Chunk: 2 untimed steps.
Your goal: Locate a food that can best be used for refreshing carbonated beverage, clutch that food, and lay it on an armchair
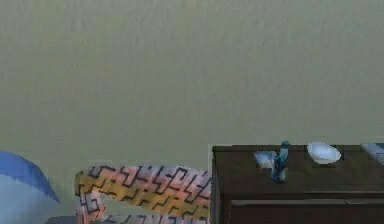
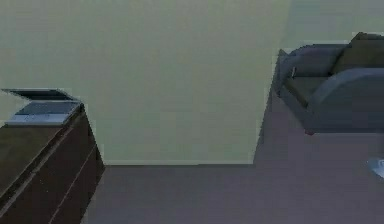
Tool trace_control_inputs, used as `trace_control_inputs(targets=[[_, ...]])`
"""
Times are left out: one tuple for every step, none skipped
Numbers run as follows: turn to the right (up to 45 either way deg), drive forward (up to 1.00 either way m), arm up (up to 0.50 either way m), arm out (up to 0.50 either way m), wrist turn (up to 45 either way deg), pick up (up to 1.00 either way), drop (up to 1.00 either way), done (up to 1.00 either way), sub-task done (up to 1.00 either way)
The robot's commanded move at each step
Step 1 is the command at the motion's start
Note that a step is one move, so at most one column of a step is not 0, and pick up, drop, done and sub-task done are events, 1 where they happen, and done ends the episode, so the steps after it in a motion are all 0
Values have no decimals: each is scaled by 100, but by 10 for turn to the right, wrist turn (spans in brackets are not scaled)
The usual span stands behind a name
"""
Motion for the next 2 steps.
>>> trace_control_inputs(targets=[[0, 50, 0, 0, 0, 0, 0, 0, 0], [-300, 0, 0, 0, 0, 0, 0, 0, 0]])
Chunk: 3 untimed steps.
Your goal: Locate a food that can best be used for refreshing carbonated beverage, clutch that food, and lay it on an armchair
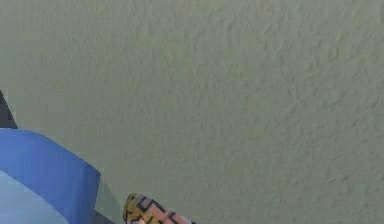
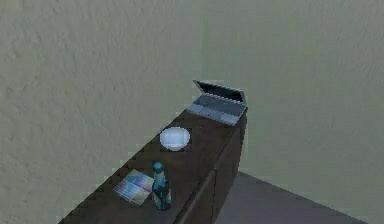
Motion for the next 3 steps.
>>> trace_control_inputs(targets=[[0, 0, 50, 0, 0, 0, 0, 0, 0], [0, 0, 28, 0, 0, 0, 0, 0, 0], [0, 0, 0, 18, 0, 0, 0, 0, 0]])
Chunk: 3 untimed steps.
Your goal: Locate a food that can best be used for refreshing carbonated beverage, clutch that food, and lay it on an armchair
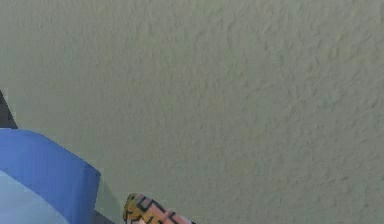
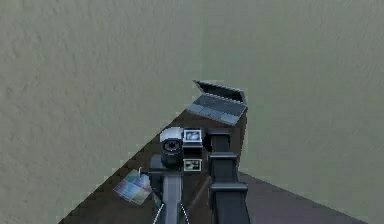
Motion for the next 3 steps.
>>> trace_control_inputs(targets=[[0, 0, 0, 0, 450, 0, 0, 0, 0], [0, 0, 0, 0, 450, 0, 0, 0, 0], [0, 0, 0, 0, 450, 0, 0, 0, 0]])
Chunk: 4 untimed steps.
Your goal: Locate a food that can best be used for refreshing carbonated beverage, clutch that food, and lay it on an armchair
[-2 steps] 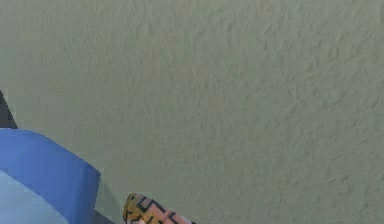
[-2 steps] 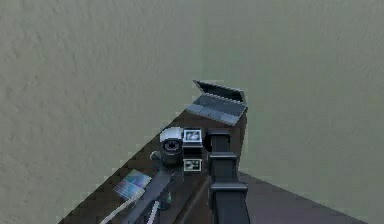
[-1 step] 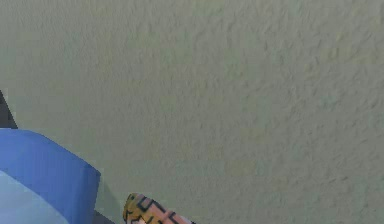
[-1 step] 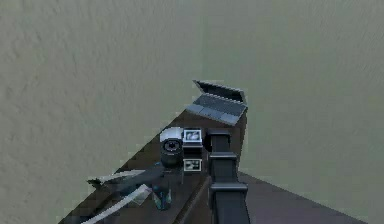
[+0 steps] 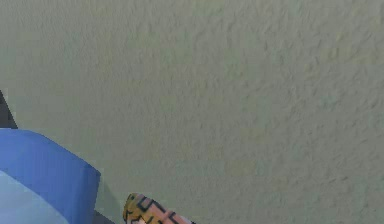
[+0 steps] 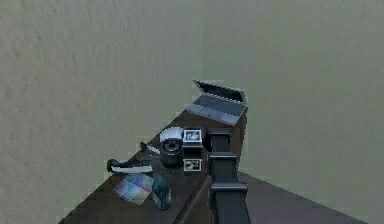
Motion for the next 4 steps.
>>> trace_control_inputs(targets=[[0, 0, 0, 0, 210, 0, 0, 0, 0], [0, 0, -30, 0, 0, 0, 0, 0, 0], [0, 0, 0, 0, 0, 100, 0, 0, 0], [0, 0, 10, 0, 0, 0, 0, 0, 0]])
